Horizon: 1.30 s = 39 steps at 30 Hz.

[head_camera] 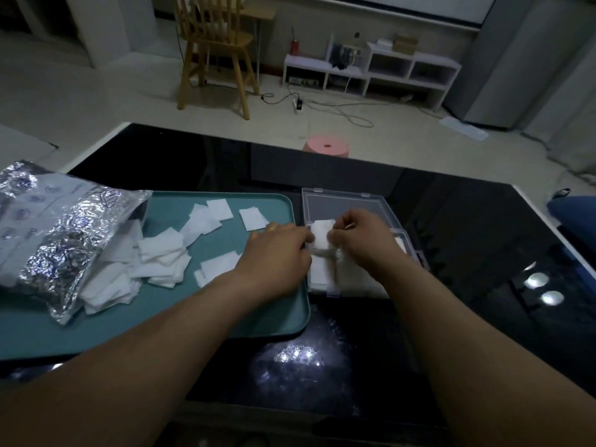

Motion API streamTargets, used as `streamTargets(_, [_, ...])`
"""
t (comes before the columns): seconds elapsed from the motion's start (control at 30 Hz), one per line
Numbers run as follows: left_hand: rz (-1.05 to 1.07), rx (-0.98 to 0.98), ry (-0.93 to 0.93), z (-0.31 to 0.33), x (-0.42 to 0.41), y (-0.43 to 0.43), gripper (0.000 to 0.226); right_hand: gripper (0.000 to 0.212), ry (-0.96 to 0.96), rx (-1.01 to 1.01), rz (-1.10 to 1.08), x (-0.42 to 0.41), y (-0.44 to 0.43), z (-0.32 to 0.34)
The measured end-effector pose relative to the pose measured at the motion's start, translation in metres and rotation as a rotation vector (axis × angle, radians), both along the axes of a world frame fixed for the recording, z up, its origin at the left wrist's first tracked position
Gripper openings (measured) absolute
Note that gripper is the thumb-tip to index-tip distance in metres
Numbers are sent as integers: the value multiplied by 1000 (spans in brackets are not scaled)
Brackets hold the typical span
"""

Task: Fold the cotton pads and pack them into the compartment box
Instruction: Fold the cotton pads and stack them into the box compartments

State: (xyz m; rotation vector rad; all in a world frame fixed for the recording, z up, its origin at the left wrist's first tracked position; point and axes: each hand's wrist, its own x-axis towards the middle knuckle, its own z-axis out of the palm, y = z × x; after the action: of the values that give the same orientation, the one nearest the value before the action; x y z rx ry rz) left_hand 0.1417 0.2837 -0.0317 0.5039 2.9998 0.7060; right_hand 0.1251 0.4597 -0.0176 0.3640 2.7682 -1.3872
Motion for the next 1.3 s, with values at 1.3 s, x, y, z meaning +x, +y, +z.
streamTargets(1.3, [51, -271, -183, 10, 35, -133, 47, 61, -53, 664, 629, 32, -123, 3])
